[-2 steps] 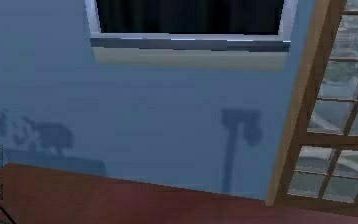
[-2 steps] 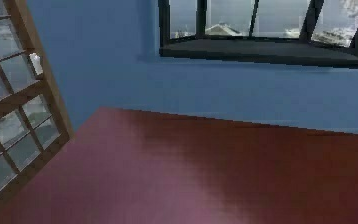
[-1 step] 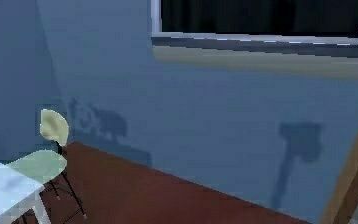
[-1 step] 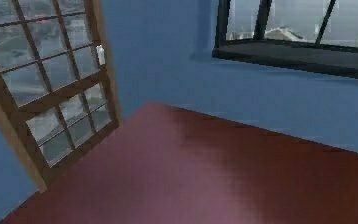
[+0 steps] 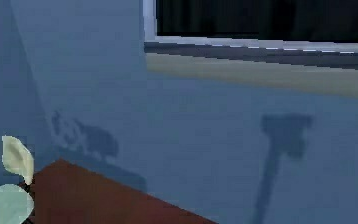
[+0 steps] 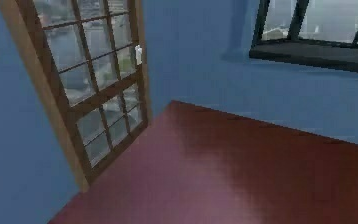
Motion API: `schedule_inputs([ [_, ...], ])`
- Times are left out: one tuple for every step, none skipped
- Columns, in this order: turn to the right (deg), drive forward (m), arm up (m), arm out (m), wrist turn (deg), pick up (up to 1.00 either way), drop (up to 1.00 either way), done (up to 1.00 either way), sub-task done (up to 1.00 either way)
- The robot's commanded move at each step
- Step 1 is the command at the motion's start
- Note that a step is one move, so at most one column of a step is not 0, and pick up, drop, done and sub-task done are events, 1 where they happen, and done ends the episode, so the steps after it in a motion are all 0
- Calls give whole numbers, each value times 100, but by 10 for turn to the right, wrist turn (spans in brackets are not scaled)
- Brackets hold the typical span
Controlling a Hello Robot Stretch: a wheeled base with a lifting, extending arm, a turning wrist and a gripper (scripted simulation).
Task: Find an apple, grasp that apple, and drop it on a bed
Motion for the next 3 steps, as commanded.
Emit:
schedule_inputs([
  [-450,0,0,0,0,0,0,0,0],
  [-450,0,0,0,0,0,0,0,0],
  [-450,0,0,0,0,0,0,0,0],
])
